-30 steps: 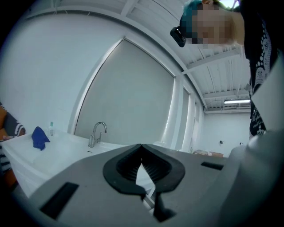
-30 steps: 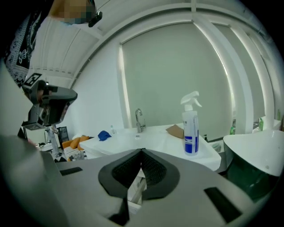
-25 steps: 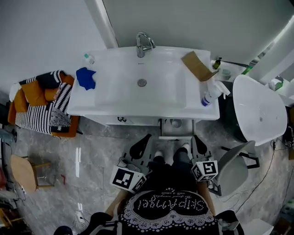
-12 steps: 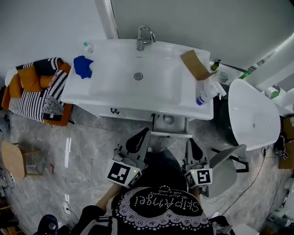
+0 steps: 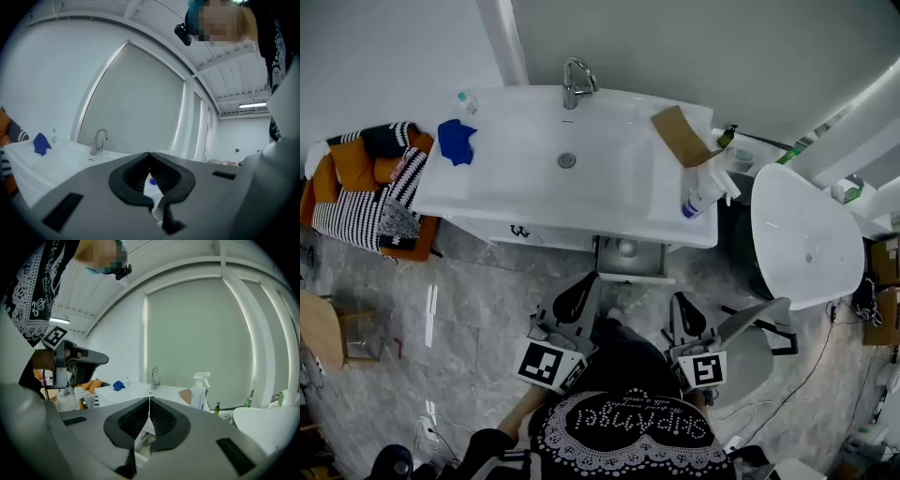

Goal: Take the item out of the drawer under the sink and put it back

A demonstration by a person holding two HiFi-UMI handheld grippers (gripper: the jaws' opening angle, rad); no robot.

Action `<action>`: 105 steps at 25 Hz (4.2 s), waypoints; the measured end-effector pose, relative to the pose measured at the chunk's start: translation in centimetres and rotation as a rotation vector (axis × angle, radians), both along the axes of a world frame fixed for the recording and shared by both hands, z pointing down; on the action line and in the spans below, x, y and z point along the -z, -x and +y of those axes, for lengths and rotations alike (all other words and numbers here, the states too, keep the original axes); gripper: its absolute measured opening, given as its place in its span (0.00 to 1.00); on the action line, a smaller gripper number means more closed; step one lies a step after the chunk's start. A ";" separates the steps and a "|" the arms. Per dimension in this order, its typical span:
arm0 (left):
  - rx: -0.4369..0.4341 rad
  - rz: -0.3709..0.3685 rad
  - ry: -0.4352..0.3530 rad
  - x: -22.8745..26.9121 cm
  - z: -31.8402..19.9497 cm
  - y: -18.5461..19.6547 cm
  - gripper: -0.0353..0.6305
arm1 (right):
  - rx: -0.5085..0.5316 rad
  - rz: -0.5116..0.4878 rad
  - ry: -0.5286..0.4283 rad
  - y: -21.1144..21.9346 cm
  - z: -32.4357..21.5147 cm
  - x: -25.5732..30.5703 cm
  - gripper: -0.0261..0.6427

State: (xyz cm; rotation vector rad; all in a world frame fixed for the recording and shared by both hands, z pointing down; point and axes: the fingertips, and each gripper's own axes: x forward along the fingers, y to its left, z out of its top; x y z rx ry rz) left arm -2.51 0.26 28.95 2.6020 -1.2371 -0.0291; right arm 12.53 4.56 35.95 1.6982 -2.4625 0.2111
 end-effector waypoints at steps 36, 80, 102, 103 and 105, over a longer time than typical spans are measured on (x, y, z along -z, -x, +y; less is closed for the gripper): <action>0.185 -0.153 -0.100 0.5 0.3 2.3 0.06 | 0.019 -0.006 -0.050 -5.5 0.4 -0.8 0.07; 0.196 -0.050 0.108 -3.3 1.2 -0.6 0.06 | 0.465 0.561 0.265 0.6 -6.8 -18.1 0.07; 0.297 -0.085 0.270 -6.5 1.1 2.9 0.06 | 0.693 0.793 0.430 4.2 -12.0 -32.5 0.12; 0.302 -0.088 0.277 -6.6 1.2 3.2 0.06 | 0.705 0.812 0.438 4.2 -12.0 -33.2 0.12; 0.313 -0.091 0.283 -6.8 1.2 3.7 0.06 | 0.722 0.850 0.456 4.1 -11.9 -34.5 0.12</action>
